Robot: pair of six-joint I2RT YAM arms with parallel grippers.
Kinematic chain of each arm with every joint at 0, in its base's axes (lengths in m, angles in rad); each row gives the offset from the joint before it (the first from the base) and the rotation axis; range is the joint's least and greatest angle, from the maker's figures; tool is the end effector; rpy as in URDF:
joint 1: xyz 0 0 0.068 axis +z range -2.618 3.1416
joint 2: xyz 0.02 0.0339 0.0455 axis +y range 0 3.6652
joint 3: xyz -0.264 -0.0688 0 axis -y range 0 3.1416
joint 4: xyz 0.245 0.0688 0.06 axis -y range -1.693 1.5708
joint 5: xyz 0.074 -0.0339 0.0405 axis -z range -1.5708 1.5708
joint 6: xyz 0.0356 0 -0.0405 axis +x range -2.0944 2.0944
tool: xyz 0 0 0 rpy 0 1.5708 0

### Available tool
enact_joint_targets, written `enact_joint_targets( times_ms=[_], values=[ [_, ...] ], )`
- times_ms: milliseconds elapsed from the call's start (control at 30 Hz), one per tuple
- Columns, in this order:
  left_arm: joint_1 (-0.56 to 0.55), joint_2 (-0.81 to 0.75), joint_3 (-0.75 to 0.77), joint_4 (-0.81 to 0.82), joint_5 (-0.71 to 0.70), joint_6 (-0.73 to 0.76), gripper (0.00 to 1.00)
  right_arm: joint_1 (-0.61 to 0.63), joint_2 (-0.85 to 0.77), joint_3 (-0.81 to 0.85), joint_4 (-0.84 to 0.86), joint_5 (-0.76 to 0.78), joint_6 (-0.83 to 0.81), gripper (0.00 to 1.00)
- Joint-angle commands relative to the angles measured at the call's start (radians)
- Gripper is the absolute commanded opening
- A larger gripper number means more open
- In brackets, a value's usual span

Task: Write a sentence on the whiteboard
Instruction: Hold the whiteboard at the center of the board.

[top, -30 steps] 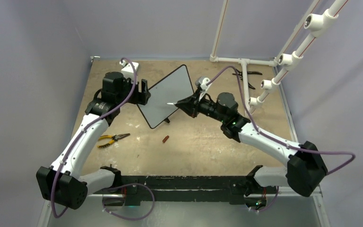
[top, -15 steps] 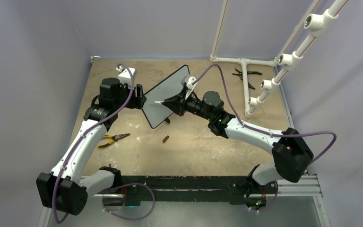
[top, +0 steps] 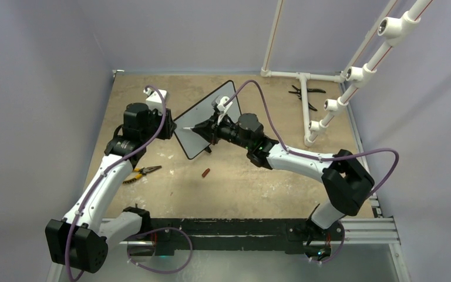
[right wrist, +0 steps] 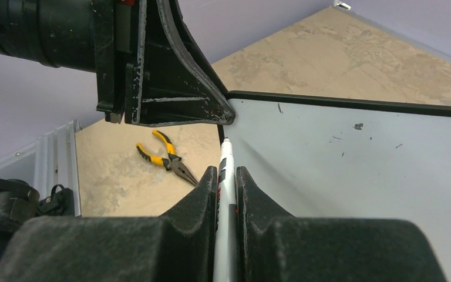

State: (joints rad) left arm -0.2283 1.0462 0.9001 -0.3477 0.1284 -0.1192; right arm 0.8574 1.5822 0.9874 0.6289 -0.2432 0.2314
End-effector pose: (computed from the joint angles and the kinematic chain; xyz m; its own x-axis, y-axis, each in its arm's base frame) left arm 0.2280 -0.0577 0.3139 -0.4982 -0.0053 -0.8671 0.2770 0.9466 -0.1650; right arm 0.2344 0.2839 0.2936 -0.1827 0.1290 -0.9747 -0.8727 0.4352 0.2212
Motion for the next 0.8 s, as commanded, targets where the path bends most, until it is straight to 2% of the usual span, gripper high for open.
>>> enact_joint_targets(
  times_ms=[0, 767],
  values=[
    [0.009, -0.020, -0.008, 0.060, 0.016, 0.008, 0.24, 0.014, 0.012, 0.058, 0.057, 0.046, -0.027, 0.00],
    [0.009, -0.020, -0.023, 0.082, 0.061, 0.012, 0.02, 0.024, 0.104, 0.121, 0.045, 0.112, -0.051, 0.00]
  ],
)
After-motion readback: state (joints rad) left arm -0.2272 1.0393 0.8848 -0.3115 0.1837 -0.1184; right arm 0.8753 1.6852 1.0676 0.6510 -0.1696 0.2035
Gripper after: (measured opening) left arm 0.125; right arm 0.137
